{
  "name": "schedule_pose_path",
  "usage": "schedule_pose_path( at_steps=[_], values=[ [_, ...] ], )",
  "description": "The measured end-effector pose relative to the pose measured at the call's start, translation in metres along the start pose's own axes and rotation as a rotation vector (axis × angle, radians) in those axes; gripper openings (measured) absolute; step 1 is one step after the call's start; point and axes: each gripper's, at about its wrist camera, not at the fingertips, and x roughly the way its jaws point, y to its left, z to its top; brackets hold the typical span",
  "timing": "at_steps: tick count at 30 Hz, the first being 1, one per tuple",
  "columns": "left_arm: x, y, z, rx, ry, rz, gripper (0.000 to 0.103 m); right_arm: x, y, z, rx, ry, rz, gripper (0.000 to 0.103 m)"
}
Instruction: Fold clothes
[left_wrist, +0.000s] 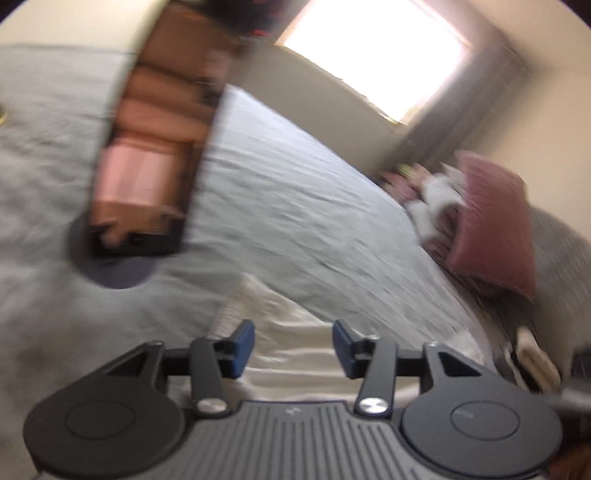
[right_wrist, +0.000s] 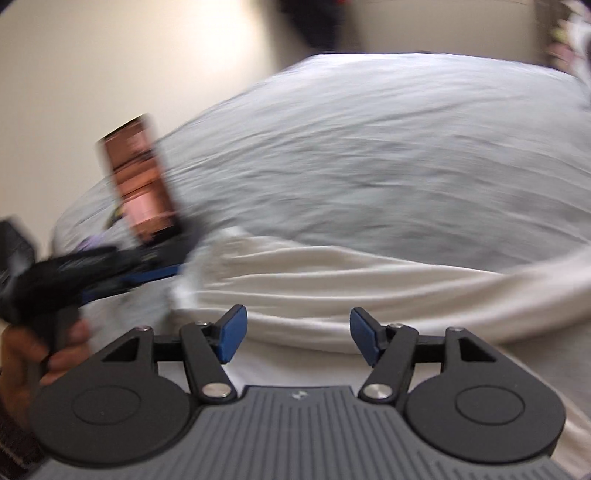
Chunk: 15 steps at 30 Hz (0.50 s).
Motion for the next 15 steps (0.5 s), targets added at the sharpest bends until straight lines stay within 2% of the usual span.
schedule_pose_path(
  at_steps=[2,7,10,15],
  values=[
    [0.005,-0.012,-0.004,0.06,0.016,-0.031,0.059,-0.009,-0.02,0.004,0.047,-0.023,-0.055,0.066],
    [0.019,-0.038,-0.016,0.184,0.048,-0.077,0.058,-0.017,-0.065,0.013,0.167,-0.054,-0.215,0.066],
    [0.032,-0.051,-0.021,0.224,0.07,-0.108,0.056,-0.017,-0.091,0.019,0.239,-0.057,-0.272,0.066],
    [0.055,-0.073,-0.029,0.261,0.122,-0.165,0.046,-0.01,-0.119,0.032,0.366,-0.047,-0.336,0.066]
  ],
)
